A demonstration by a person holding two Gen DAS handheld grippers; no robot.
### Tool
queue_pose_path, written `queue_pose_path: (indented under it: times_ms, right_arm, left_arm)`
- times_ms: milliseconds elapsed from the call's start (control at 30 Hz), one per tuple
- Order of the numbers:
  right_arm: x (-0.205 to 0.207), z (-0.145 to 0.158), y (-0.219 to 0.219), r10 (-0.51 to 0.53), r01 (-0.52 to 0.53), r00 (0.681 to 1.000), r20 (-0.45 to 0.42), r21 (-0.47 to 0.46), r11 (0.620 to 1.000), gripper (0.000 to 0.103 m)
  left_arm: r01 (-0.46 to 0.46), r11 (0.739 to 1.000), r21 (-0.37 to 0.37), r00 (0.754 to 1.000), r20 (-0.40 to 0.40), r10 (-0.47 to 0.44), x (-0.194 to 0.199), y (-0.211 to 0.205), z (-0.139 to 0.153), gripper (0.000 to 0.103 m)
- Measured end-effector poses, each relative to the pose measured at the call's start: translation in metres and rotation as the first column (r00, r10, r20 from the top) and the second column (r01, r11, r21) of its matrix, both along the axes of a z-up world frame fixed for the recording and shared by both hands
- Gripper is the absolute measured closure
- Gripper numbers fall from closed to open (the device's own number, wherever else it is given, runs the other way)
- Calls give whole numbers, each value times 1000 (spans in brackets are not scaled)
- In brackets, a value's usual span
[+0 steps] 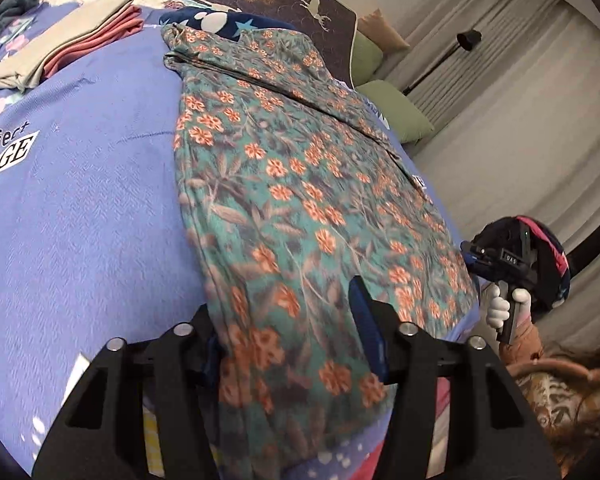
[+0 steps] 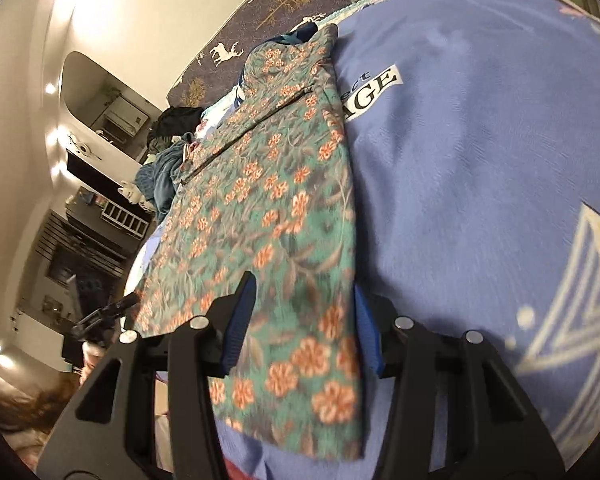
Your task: Fold small clothes
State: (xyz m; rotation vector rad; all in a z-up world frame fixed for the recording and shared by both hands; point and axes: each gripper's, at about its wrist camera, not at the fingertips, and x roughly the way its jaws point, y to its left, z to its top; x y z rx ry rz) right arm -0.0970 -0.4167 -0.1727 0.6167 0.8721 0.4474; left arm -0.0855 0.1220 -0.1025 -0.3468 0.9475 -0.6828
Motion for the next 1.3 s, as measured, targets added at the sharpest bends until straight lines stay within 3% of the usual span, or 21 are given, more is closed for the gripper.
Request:
queue_pose_path:
  times_ms: [67, 133, 267, 433, 467, 500, 567, 600, 700, 833, 900, 1033, 1133, 1200, 1233, 1300]
  right_arm:
    - [-2, 0, -1, 18, -18, 1000, -15, 7, 1000, 58]
    - [-11, 2, -2, 53, -53, 998, -16, 10, 999, 58]
    - [-26, 2, 0, 109, -109, 994, 2, 6, 994, 55]
    - [-6, -3, 7, 134, -135, 991, 15, 96, 986, 55]
    - [-2, -4, 10, 137, -138, 990, 13, 101, 985, 61]
    - [1, -4, 11, 136, -136, 991, 7, 102, 985, 65]
    - [2, -4, 9, 108, -105, 994, -20, 109, 988, 84]
    - [-2, -6, 5, 94, -89, 995, -31, 129, 988, 97]
    - [-14, -4, -11, 36, -33, 999, -5, 261, 965, 99]
    - [-30, 26, -27, -26, -31, 990, 137, 400, 916, 101]
    - [-38, 46, -30, -47, -46, 977, 209, 419, 907, 101]
    - [-58, 82, -33, -65, -99, 941, 332, 452, 887, 101]
    - [-83, 107, -44, -92, -115, 904, 418, 446, 888, 101]
    - [-95, 121, -45, -109, -73, 891, 441, 377, 923, 101]
    - [-103, 123, -46, -117, -21, 893, 434, 300, 954, 100]
    - [-104, 118, -47, -125, 17, 910, 396, 265, 964, 100]
  left_arm:
    - [-22, 1000, 4, 1000, -10, 22, -2, 5, -1, 71]
    - [-31, 999, -15, 999, -25, 30, -7, 14, -4, 80]
    - [-36, 995, -89, 998, -51, 32, -9, 26, -12, 82]
    - [-12, 994, -110, 999, -50, 6, 9, 13, -14, 82]
    - [-10, 994, -107, 999, -51, 4, 11, 11, -14, 83]
    - [-10, 995, -103, 999, -51, 5, 12, 9, -14, 91]
    - [-10, 997, -82, 999, -41, 7, 10, 7, -11, 100]
    - [-12, 997, -75, 1000, -24, 11, 7, 6, -9, 100]
    - [-30, 995, -98, 999, 30, 33, -1, 7, 7, 100]
    - [-17, 977, -211, 989, 138, 47, -9, 13, 42, 101]
    - [43, 949, -312, 974, 226, 30, -20, 17, 63, 102]
    - [107, 916, -387, 939, 343, 35, -49, 20, 90, 102]
    - [133, 909, -396, 912, 407, 45, -76, 19, 102, 102]
    - [123, 917, -380, 905, 421, 54, -93, 19, 104, 102]
    - [116, 920, -373, 907, 417, 55, -100, 19, 103, 102]
    - [98, 922, -374, 916, 396, 64, -105, 22, 98, 102]
